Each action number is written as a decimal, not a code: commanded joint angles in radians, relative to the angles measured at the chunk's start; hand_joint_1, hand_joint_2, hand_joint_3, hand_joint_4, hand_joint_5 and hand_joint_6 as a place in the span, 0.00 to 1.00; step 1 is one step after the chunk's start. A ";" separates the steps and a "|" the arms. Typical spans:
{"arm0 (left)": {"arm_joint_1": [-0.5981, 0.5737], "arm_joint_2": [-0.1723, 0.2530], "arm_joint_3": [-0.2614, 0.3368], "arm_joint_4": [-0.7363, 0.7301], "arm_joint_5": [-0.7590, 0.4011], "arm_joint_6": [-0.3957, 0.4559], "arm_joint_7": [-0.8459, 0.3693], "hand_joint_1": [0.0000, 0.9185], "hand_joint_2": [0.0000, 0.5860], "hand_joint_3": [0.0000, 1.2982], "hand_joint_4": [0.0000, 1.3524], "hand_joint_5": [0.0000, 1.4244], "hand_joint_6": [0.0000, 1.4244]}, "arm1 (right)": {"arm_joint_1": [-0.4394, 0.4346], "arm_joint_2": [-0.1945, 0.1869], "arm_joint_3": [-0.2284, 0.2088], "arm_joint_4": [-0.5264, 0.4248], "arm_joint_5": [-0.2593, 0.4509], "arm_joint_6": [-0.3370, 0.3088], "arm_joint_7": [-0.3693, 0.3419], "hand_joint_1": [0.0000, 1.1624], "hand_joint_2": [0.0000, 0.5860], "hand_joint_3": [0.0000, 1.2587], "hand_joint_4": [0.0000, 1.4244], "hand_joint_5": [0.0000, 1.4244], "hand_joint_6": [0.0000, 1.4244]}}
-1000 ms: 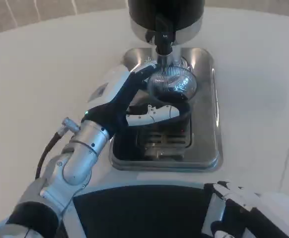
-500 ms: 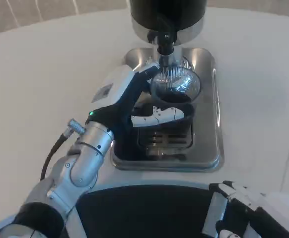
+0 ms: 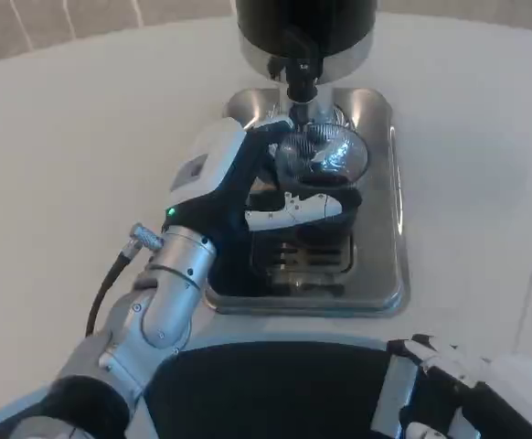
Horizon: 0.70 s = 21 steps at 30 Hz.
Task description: Grasp the cup under the faucet to collect the drink, then remove the cup.
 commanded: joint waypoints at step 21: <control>0.088 0.000 -0.017 -0.047 0.070 0.045 0.200 0.66 0.08 0.75 0.81 1.00 0.87 | -0.005 0.012 0.024 -0.016 -0.034 0.024 0.005 0.00 0.94 0.08 0.00 0.00 0.00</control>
